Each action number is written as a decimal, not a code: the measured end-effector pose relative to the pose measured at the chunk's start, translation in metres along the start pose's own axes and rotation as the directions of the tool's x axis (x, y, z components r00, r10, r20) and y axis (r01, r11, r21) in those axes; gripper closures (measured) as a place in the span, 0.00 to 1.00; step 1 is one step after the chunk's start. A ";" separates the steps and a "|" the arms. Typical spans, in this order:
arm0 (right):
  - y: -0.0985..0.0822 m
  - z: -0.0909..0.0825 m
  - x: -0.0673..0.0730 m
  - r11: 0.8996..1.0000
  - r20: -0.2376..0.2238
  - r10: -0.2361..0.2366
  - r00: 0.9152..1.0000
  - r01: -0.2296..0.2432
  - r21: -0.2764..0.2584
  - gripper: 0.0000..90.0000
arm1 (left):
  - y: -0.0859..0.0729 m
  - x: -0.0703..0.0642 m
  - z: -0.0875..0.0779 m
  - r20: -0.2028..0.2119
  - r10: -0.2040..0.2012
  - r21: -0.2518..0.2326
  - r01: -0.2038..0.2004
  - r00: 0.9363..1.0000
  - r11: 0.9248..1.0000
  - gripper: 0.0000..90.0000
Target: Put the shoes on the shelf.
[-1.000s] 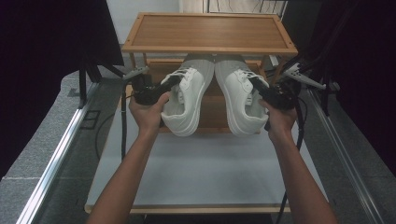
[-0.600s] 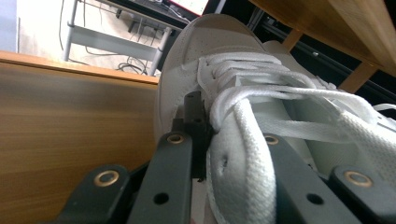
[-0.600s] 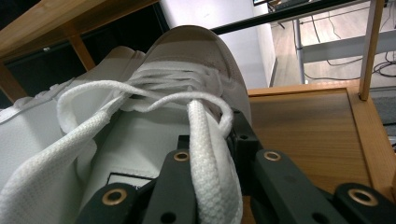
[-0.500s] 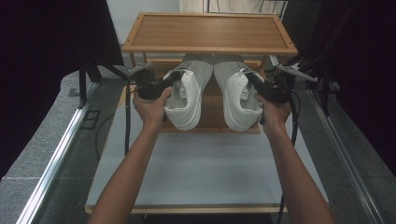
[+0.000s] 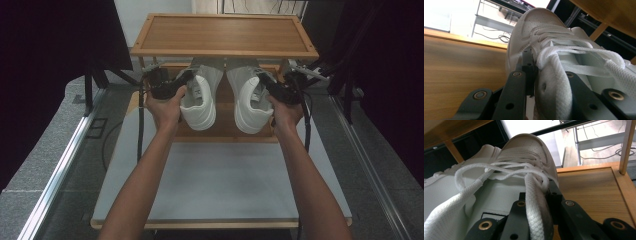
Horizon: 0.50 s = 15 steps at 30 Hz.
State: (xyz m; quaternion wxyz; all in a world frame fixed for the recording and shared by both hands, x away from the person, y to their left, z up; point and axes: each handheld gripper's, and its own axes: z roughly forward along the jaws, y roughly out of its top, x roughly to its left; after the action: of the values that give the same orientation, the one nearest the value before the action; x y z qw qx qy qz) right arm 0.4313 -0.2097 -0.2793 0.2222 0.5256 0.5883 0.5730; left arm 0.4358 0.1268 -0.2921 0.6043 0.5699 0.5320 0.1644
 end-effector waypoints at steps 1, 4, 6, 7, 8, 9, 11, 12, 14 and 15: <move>0.000 0.002 0.001 1.000 0.006 -0.001 1.000 0.001 0.001 0.92 | 0.000 -0.001 0.004 -0.009 0.001 0.000 -0.001 1.000 1.000 0.90; -0.001 0.008 0.003 1.000 0.025 0.000 1.000 -0.001 0.003 0.92 | -0.001 -0.003 0.008 -0.022 -0.013 0.001 0.013 1.000 1.000 0.90; 0.000 0.010 0.004 1.000 0.032 0.002 0.999 -0.002 0.000 0.92 | -0.002 -0.003 0.009 -0.016 -0.040 -0.001 0.040 0.999 0.999 0.89; -0.001 0.014 0.005 1.000 0.045 0.004 0.999 -0.004 -0.003 0.92 | -0.003 -0.002 0.013 -0.031 -0.045 -0.002 0.045 0.999 0.999 0.89; -0.001 0.016 0.005 1.000 0.049 0.014 0.999 -0.014 -0.004 0.92 | -0.003 -0.002 0.013 -0.031 -0.045 -0.002 0.045 0.999 0.999 0.89; -0.001 0.018 0.005 1.000 0.055 0.023 0.998 -0.023 -0.008 0.92 | -0.005 -0.001 0.018 -0.039 -0.086 -0.008 0.086 0.996 0.996 0.89; -0.001 0.022 0.008 0.999 0.062 0.045 0.997 -0.045 -0.010 0.92 | -0.006 -0.001 0.020 -0.047 -0.096 -0.011 0.096 0.994 0.995 0.87; -0.001 0.024 0.010 0.999 0.061 0.047 0.997 -0.046 -0.013 0.92 | -0.007 -0.002 0.022 -0.054 -0.100 -0.016 0.100 0.993 0.995 0.86; -0.001 0.028 0.015 0.999 0.075 0.038 0.996 -0.037 -0.016 0.91 | -0.006 -0.006 0.024 -0.068 -0.110 -0.030 0.109 0.992 0.994 0.85; -0.001 0.030 0.016 0.999 0.080 0.039 0.996 -0.038 -0.019 0.90 | -0.007 -0.005 0.025 -0.057 -0.140 -0.034 0.138 0.989 0.990 0.82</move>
State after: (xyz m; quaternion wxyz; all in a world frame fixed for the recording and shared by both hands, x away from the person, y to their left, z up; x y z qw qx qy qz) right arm 0.4513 -0.1822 -0.2824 0.2391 0.5575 0.5637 0.5606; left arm 0.4523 0.1077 -0.3011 0.6068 0.5172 0.5856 0.1466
